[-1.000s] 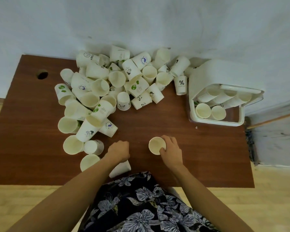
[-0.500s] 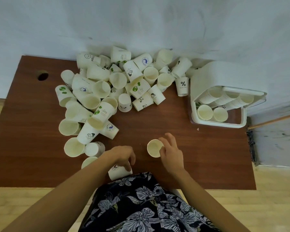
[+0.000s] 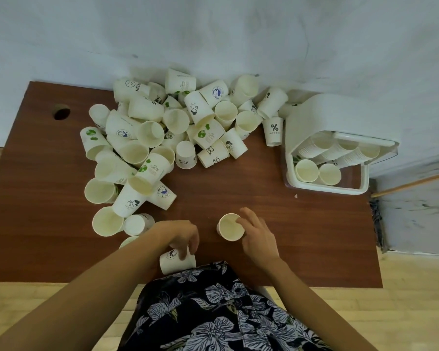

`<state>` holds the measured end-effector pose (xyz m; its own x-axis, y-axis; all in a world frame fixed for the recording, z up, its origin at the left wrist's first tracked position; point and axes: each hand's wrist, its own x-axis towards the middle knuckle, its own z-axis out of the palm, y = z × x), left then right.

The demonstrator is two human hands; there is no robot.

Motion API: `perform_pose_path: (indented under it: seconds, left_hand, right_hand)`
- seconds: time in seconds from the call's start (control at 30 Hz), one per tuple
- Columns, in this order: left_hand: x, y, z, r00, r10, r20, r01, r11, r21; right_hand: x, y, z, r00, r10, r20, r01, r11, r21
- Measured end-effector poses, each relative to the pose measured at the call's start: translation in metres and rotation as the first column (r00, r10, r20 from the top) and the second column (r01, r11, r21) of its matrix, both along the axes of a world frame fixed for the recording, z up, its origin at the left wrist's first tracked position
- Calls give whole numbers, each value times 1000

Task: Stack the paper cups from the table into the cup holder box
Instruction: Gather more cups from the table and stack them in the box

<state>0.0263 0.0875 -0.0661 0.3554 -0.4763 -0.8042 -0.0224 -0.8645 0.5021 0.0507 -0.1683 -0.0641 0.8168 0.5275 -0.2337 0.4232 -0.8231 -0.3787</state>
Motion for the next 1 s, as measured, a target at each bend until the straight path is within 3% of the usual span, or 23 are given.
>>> perform_pose_path:
  seconds: [0.1,0.23,0.37,0.5,0.73,1.0]
  left_hand:
    - [-1,-3,-2,999,5,52,-5,1000,3]
    - [13,-8,12,962,176,209,-166,984,-64]
    - [30,-15,34,817,418,397,-394,908,-145]
    - [44,-30,54,640,621,452,-551,781,-294]
    - [68,-78,83,395,714,578,-571,684,-454]
    - [119,-158,100,294,706,644,-529,682,-506]
  right_hand:
    - [4,-3,0,999,-14,48,14,1000,12]
    - [10,-4,4,992,-55,116,49,997,58]
    - [18,-6,12,983,-164,85,153,980,127]
    - [31,-15,28,956,-287,55,269,938,218]
    - [64,-55,67,858,-510,70,455,815,360]
    - [119,-131,93,784,-611,110,532,752,390]
